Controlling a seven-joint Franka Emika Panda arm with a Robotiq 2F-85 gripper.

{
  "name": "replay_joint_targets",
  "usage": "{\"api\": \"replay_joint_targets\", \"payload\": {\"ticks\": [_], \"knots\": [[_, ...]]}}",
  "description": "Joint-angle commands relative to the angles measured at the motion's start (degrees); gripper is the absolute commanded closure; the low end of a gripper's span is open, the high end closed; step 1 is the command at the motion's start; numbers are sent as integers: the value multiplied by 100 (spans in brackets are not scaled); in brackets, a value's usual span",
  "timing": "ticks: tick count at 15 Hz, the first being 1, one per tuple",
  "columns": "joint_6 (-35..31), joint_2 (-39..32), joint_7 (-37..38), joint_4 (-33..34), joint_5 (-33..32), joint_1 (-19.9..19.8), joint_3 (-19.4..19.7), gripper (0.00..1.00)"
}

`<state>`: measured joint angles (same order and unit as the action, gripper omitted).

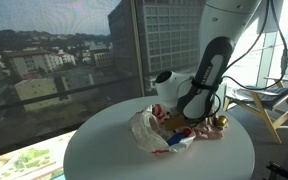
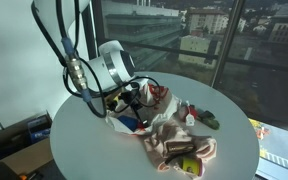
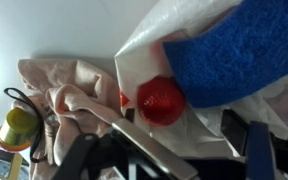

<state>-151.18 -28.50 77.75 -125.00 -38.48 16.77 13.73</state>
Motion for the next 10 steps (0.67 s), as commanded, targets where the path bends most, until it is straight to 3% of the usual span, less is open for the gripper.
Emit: {"api": "replay_joint_targets", "payload": {"ticks": [1, 6, 10], "knots": [[-82, 37, -28, -36, 128, -179, -164, 42], [9, 184, -61, -136, 345, -202, -259, 78], [328, 544, -120, -207, 303, -98, -255, 79]]}}
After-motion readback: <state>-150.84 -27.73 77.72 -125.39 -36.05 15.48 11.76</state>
